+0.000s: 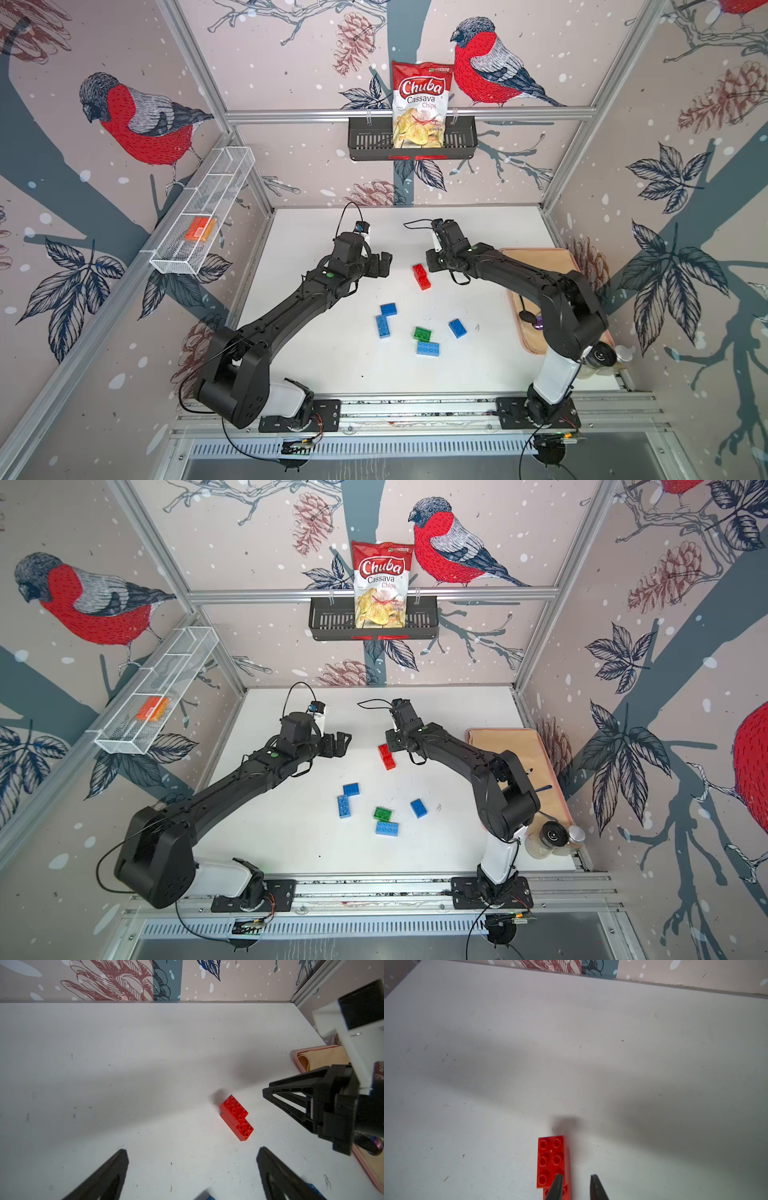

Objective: Assemble a rectangle with lego
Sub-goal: Adjust the lego brick at the center of the board.

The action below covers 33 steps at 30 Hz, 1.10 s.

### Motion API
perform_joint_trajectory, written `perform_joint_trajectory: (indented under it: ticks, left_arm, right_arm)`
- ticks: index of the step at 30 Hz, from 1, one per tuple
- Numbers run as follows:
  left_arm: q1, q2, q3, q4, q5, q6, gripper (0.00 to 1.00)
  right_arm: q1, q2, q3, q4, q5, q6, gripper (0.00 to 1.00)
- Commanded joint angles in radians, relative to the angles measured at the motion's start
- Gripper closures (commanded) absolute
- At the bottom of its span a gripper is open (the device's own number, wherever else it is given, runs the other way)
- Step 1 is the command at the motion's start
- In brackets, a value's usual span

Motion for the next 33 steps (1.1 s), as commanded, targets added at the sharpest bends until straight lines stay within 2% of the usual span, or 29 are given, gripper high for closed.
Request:
perform_joint_trajectory:
  ticks: [1, 15, 33]
  left_arm:
    - [0.008, 0.002, 0.005, -0.004, -0.016, -0.006, 0.04]
    - [0.053, 0.019, 0.011, -0.007, 0.016, -0.039, 0.04]
    - [0.063, 0.019, 0.008, -0.007, 0.006, -0.039, 0.04]
  right_arm:
    - [0.004, 0.056, 0.049, -0.066, -0.022, 0.009, 0.76]
    - [0.044, 0.138, 0.123, -0.110, -0.057, -0.006, 0.85]
    - [0.061, 0.143, 0.076, -0.106, -0.047, 0.017, 0.86]
